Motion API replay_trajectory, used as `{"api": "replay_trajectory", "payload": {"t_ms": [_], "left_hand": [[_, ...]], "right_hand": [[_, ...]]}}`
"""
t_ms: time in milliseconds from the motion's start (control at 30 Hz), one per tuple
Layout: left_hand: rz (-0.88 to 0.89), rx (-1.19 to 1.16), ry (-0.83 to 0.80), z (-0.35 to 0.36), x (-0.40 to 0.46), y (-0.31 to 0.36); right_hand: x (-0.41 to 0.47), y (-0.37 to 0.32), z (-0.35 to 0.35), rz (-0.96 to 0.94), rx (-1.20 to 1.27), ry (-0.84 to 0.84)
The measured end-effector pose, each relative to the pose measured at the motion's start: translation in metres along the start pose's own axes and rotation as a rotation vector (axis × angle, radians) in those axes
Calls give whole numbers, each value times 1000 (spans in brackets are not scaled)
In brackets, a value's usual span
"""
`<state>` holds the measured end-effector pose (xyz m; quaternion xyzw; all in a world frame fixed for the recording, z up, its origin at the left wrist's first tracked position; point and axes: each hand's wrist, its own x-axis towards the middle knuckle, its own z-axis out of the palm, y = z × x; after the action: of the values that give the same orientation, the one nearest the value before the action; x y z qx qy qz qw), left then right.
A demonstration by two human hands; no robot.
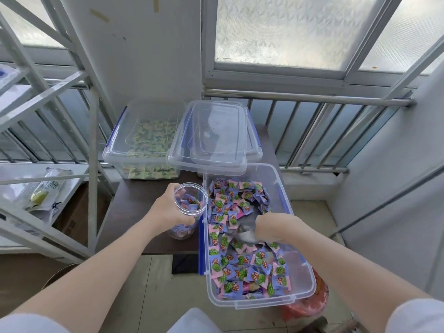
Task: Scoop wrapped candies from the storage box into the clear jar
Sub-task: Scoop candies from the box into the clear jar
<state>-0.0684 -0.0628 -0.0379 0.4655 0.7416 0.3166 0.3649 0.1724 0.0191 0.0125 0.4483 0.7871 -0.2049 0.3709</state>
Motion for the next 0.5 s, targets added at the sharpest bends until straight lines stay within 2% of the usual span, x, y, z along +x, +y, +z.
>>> {"api": "replay_trajectory", "payload": {"t_ms": [333,500], "left_hand": [[-42,-11,-18,-1,7,-4],[-48,-7,-26,0,11,-7]], "right_hand": [[84,-22,4,40,373,309],[109,-13,19,76,350,358]]}}
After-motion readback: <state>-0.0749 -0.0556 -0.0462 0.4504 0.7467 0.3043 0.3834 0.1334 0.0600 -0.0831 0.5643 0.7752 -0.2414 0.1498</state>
